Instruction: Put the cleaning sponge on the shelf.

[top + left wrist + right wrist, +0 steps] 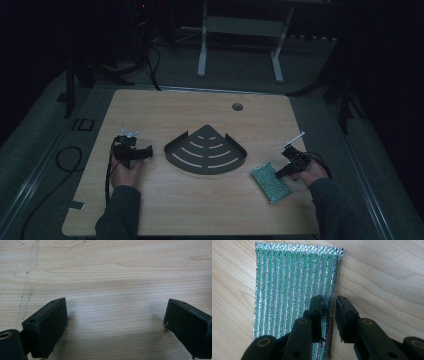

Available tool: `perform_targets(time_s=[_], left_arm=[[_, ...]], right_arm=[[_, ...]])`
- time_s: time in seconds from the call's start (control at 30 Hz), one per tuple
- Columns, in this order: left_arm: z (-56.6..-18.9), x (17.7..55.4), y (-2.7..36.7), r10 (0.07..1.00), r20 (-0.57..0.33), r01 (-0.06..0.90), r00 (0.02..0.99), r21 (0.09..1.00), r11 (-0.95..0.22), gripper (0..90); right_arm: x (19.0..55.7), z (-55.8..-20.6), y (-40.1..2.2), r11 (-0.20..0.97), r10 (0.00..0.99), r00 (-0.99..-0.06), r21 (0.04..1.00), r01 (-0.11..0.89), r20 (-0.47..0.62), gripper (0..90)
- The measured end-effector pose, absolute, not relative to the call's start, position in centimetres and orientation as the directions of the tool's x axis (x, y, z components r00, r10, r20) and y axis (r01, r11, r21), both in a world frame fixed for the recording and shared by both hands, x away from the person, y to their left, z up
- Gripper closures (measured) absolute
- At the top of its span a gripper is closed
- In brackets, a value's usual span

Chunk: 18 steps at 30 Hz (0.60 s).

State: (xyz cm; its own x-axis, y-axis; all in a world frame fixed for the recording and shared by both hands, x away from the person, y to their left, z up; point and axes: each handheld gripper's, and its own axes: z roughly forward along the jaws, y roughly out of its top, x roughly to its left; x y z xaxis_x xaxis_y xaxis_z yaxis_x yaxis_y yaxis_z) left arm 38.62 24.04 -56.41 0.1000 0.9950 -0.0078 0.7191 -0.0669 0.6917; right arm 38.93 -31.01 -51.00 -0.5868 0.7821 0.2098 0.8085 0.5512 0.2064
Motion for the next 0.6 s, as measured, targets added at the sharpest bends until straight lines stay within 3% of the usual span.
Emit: perform_targets(time_s=[0.37, 0.6], left_arm=[[-56.4, 38.6, 24.0, 0.995, -0.008, 0.719, 0.1, 0.692, -0.067, 5.4], [-56.4, 38.6, 24.0, 0.995, -0.008, 0.719, 0.1, 0.692, -0.067, 5.4]], right_arm=[[39.4, -51.2, -31.4, 0.547, 0.77, -0.578, 0.189, 0.816, 0.27, 80.4], [39.3, -50.8, -30.3, 0.594, 0.76, -0.617, 0.168, 0.787, 0.205, 88.1]])
